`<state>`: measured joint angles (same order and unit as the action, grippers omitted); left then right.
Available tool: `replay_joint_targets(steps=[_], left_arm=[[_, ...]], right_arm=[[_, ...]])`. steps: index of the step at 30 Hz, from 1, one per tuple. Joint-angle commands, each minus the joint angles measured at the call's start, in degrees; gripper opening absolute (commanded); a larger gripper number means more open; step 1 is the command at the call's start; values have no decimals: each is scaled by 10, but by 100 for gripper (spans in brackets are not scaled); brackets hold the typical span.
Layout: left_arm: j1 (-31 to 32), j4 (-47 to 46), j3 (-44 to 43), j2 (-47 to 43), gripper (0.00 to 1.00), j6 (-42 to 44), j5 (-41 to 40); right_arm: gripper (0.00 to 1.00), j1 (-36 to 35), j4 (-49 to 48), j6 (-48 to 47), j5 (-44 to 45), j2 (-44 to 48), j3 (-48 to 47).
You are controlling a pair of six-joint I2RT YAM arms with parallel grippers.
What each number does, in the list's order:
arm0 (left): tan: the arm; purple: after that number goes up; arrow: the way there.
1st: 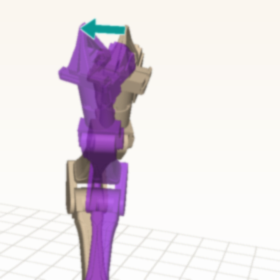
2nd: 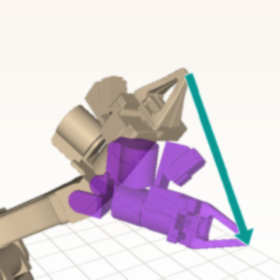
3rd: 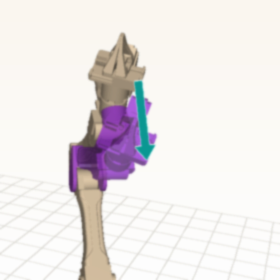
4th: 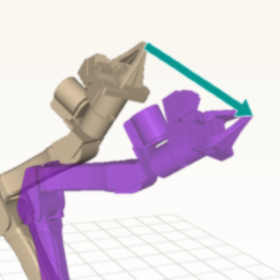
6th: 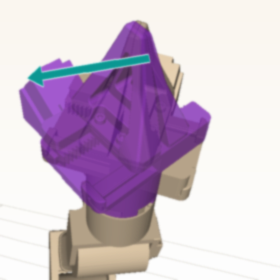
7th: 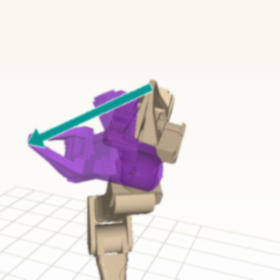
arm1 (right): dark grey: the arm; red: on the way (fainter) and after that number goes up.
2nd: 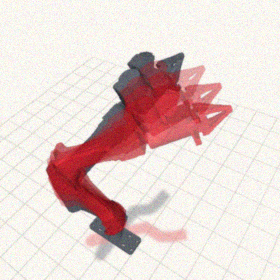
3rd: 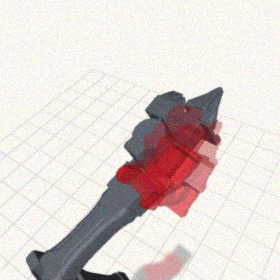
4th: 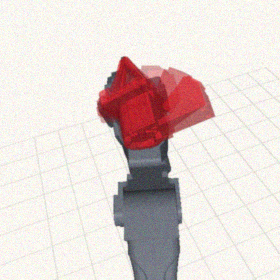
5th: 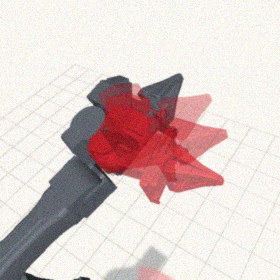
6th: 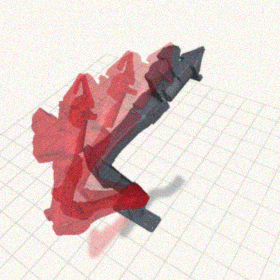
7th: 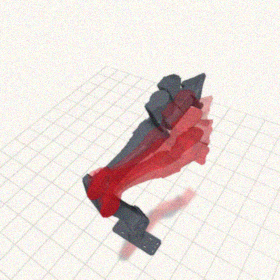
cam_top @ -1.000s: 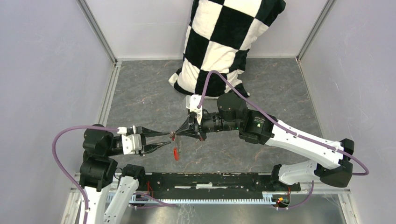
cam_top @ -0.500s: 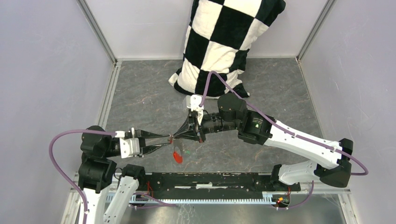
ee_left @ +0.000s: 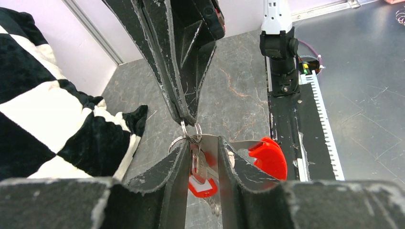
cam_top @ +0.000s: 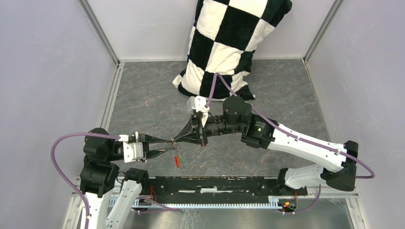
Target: Put the keys on the keyring
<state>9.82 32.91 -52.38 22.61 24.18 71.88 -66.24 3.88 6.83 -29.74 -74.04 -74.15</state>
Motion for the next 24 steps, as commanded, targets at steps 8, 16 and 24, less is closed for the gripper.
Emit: replay_joint_targets(steps=[8, 16, 24], left_arm=[[-1, 0, -8, 3, 33, 26, 19], [-1, 0, -6, 0, 32, 22, 20], [-1, -23, -23, 18, 29, -31, 25]], right_arm=[[0, 2, -231, 64, 37, 41, 97], [0, 3, -328, 90, 68, 62, 151], [0, -5, -412, 120, 82, 65, 207]])
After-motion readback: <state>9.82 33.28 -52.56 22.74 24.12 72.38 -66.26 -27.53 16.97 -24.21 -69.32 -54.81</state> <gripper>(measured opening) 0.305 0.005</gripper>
